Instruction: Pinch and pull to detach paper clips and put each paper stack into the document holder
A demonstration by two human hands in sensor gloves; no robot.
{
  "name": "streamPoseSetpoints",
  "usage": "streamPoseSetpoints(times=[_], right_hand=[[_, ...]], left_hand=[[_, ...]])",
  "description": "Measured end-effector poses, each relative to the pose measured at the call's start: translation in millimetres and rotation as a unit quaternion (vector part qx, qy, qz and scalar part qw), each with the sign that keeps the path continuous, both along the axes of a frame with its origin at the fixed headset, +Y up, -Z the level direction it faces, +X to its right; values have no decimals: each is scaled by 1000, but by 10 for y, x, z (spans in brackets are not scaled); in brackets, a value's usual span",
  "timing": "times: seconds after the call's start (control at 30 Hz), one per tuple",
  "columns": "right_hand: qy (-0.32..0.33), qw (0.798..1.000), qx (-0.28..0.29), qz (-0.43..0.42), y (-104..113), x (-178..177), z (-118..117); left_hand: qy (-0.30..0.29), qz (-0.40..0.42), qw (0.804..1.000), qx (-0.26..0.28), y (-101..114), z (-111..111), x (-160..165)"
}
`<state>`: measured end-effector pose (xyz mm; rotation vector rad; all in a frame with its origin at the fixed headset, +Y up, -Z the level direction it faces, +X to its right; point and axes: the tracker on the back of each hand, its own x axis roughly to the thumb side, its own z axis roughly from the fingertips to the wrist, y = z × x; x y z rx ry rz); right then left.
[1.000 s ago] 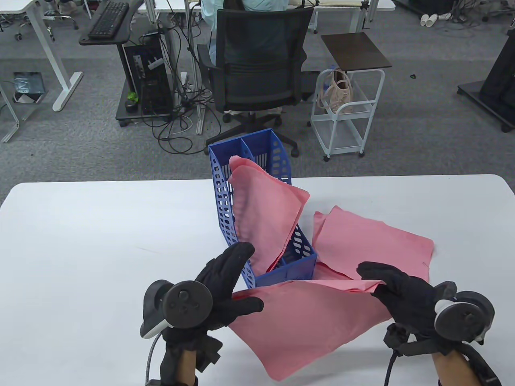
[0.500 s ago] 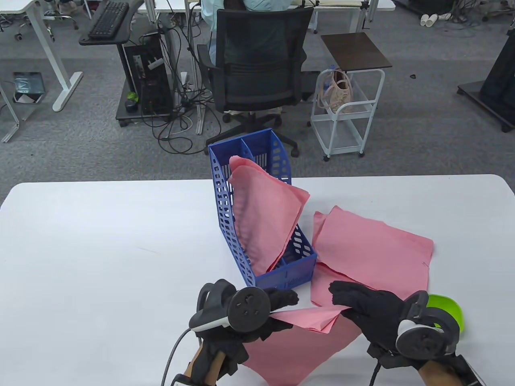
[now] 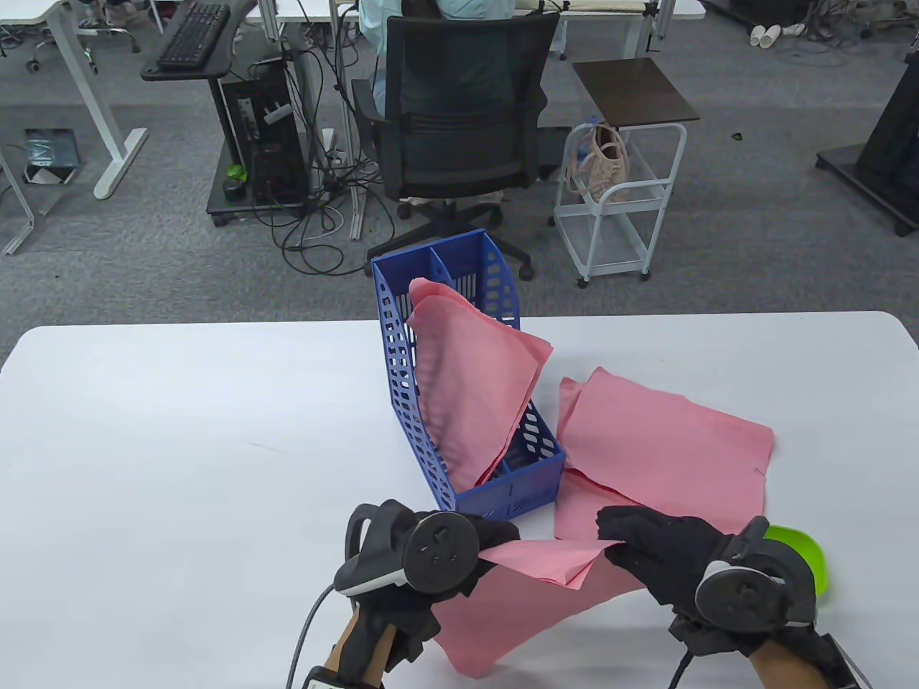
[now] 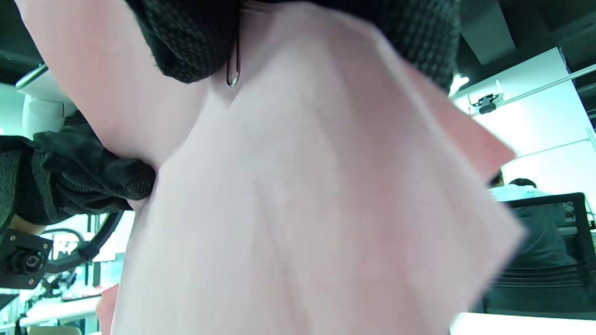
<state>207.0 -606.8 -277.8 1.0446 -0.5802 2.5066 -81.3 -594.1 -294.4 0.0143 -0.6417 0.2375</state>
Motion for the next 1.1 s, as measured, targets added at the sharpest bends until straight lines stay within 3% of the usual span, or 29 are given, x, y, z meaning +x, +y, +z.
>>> streamPoseSetpoints(times=[0.47,0.77,0.97,1.1], right_hand=[[-41,998,42,-10,139,162,66],[-135,989,60,-2,244,540,89],[-240,970,24,31,66,933,-34],[-299,951,-53,60,-198,1216,-170]], left_hand=[[11,14,1000,17,64,24,-78],[77,87,991,63,150,11,-378],[132,172,969,120,229,70,-600],[152,212,955,144,268,110,-697]])
